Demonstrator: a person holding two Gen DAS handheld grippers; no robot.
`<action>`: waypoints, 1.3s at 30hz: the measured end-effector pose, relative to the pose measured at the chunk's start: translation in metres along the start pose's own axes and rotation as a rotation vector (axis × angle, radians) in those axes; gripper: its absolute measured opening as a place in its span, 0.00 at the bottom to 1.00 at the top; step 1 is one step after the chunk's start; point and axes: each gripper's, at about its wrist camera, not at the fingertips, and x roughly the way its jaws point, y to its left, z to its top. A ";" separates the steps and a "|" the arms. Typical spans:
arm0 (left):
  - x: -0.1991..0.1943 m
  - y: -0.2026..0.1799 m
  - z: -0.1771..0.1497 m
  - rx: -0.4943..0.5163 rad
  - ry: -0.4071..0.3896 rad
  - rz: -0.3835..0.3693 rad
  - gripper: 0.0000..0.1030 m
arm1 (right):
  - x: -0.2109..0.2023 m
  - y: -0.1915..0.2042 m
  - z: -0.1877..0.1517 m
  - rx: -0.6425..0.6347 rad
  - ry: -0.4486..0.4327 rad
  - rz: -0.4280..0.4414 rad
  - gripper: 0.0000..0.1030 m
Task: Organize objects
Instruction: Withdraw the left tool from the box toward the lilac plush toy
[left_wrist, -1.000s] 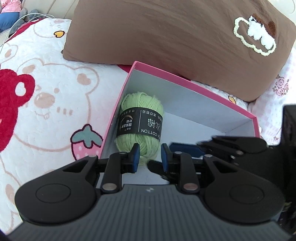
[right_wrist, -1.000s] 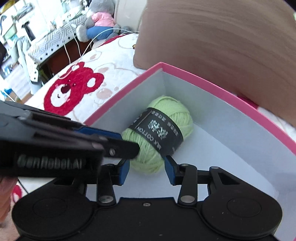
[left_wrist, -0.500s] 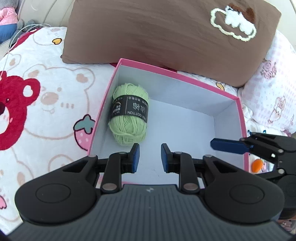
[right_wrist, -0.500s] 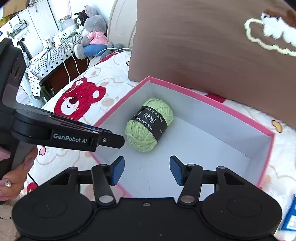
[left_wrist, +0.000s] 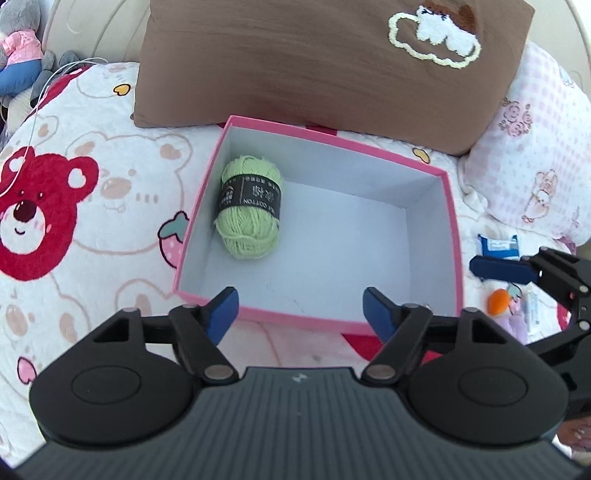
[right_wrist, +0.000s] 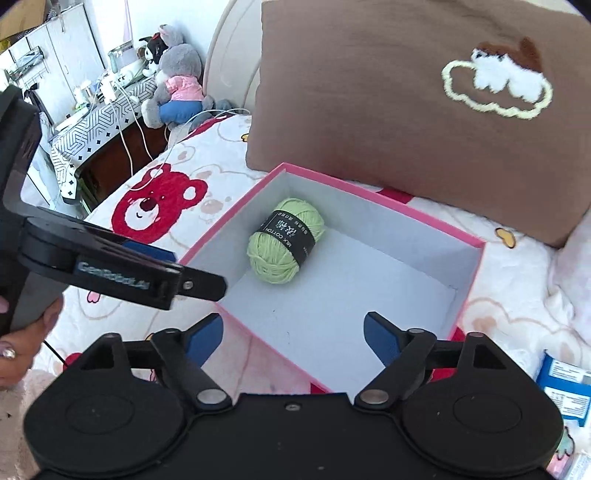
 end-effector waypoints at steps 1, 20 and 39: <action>-0.004 -0.001 -0.002 0.001 0.000 -0.004 0.78 | -0.003 0.001 -0.002 -0.005 -0.004 -0.008 0.92; -0.052 -0.034 -0.043 0.036 0.038 -0.091 0.97 | -0.075 0.009 -0.033 -0.004 0.032 -0.041 0.93; -0.072 -0.093 -0.084 0.166 0.171 -0.174 0.97 | -0.141 -0.013 -0.078 -0.035 0.045 -0.058 0.93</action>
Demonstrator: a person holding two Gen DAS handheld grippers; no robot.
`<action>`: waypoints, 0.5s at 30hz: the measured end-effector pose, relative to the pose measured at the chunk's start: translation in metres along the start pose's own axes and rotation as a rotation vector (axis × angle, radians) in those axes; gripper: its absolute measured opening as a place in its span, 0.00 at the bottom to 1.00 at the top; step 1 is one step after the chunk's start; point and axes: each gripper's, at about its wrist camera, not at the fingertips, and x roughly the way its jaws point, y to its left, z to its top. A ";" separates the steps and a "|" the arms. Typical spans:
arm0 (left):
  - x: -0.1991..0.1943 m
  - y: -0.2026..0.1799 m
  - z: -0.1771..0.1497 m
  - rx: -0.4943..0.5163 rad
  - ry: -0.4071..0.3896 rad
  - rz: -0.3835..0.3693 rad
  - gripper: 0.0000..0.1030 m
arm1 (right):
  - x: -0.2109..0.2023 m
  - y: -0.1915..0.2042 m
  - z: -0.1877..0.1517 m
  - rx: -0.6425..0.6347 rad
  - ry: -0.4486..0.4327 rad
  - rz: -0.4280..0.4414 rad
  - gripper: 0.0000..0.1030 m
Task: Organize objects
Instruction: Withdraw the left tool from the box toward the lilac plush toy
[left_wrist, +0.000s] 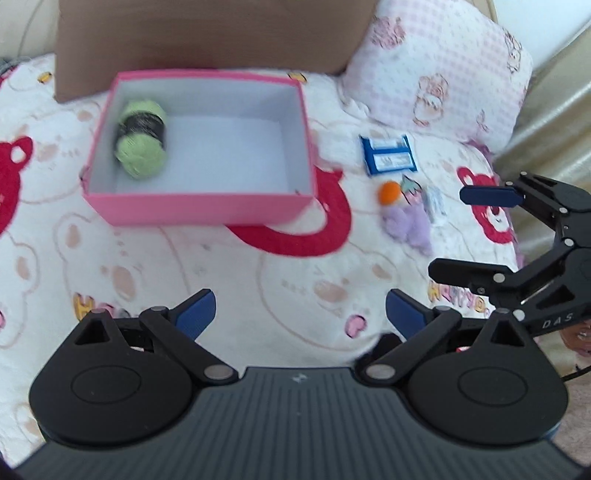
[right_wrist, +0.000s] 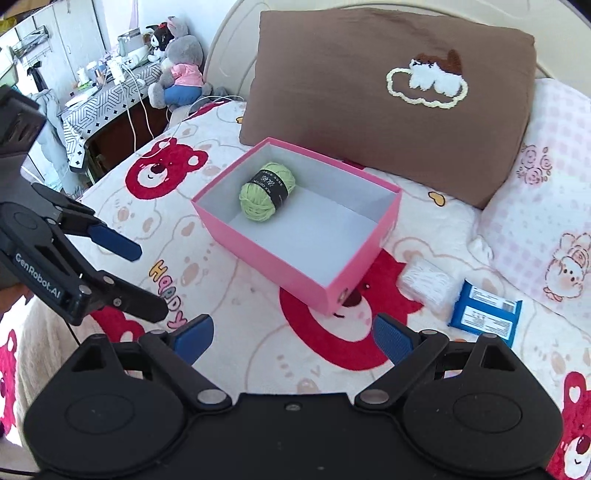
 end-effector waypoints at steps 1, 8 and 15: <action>0.004 -0.005 -0.002 0.005 0.008 0.004 0.97 | -0.003 -0.004 -0.005 -0.002 -0.006 0.001 0.93; 0.035 -0.038 -0.011 0.045 0.068 -0.012 0.97 | -0.012 -0.035 -0.037 0.045 0.000 0.009 0.92; 0.055 -0.067 -0.011 0.092 0.101 -0.036 0.96 | -0.022 -0.056 -0.070 0.060 0.001 -0.015 0.92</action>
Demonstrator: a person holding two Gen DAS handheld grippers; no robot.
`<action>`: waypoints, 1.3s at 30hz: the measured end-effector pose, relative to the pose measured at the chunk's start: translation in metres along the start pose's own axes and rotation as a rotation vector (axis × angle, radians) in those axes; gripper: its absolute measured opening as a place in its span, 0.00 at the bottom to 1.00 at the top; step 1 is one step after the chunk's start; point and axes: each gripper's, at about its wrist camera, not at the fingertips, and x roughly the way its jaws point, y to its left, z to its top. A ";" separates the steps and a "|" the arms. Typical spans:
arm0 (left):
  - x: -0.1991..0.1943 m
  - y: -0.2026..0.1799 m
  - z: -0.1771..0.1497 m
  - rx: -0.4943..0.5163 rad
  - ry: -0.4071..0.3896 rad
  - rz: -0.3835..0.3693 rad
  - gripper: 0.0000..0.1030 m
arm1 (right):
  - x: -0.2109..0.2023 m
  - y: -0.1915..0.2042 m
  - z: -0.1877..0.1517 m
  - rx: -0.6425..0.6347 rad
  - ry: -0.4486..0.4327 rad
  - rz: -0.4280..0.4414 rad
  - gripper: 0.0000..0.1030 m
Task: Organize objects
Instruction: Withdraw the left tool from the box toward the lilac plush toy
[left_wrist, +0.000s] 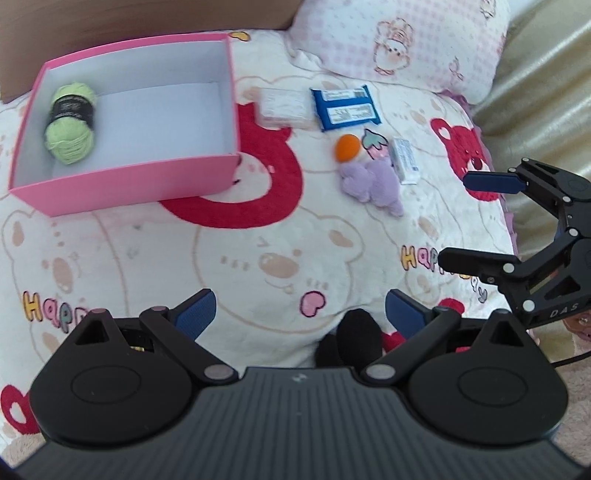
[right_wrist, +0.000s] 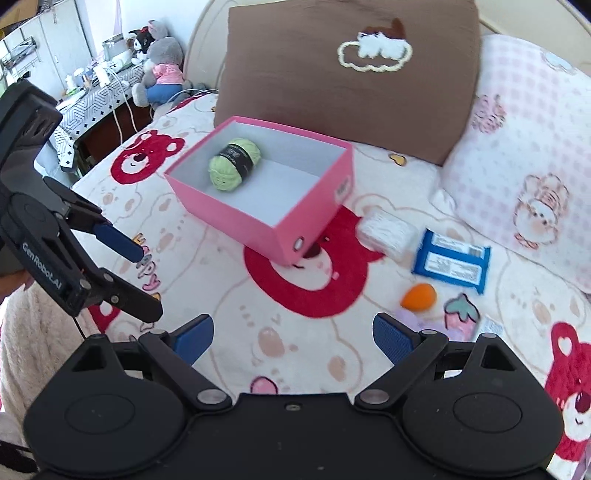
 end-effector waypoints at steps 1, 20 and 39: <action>0.002 -0.003 0.001 0.005 0.004 -0.002 0.96 | -0.001 -0.003 -0.004 0.007 -0.001 -0.001 0.92; 0.048 -0.042 0.013 0.110 -0.005 0.023 0.95 | 0.012 -0.041 -0.052 0.086 -0.054 -0.056 0.92; 0.112 -0.039 0.031 0.071 -0.149 0.054 0.96 | 0.064 -0.069 -0.090 -0.064 -0.118 -0.287 0.92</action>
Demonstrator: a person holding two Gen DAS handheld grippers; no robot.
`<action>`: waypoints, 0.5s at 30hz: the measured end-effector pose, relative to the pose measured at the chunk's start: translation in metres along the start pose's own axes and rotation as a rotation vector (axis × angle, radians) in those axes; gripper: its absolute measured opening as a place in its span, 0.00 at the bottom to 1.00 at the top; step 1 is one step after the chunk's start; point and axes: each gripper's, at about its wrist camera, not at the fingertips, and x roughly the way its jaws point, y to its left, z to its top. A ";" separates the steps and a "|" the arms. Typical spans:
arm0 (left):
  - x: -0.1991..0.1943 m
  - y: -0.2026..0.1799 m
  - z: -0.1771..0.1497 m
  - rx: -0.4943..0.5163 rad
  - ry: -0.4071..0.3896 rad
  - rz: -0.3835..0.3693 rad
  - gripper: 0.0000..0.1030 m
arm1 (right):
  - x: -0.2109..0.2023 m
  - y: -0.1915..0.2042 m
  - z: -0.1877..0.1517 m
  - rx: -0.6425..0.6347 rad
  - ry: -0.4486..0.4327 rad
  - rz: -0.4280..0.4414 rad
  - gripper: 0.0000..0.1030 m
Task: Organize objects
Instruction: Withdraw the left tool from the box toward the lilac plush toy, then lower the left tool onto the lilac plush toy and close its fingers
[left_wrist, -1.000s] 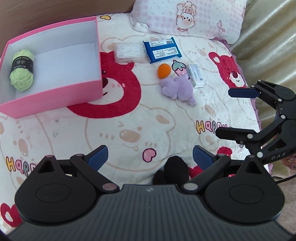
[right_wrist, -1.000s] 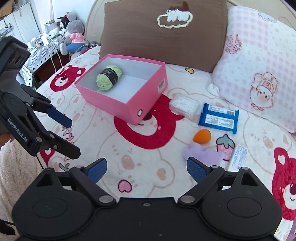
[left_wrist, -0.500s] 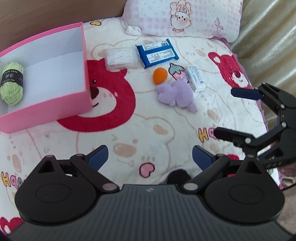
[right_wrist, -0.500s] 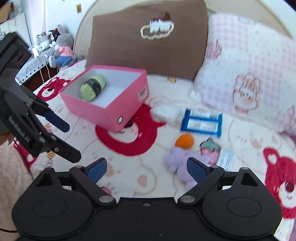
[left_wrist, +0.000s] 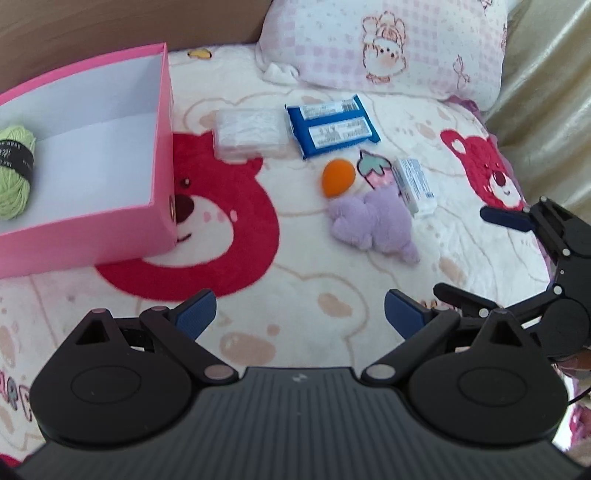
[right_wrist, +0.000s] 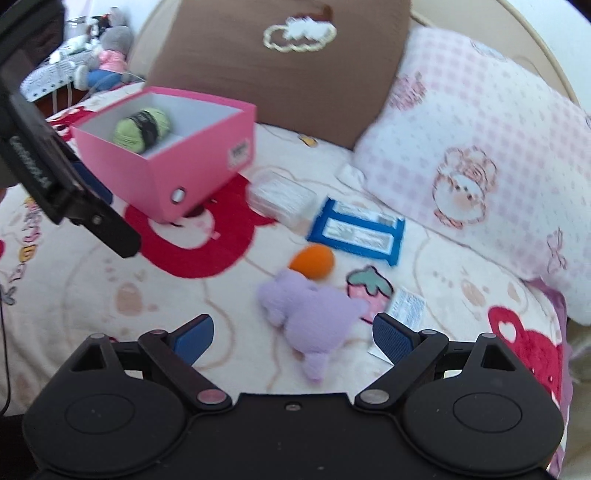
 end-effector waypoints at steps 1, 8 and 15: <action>0.003 -0.001 0.000 0.000 -0.013 0.001 0.96 | 0.004 -0.003 -0.002 0.015 0.004 0.003 0.92; 0.030 -0.004 0.008 0.014 -0.028 -0.068 0.96 | 0.032 -0.014 -0.011 0.147 0.016 0.022 0.92; 0.054 -0.013 0.014 0.051 -0.047 -0.037 0.95 | 0.046 -0.011 -0.013 0.227 -0.003 0.036 0.92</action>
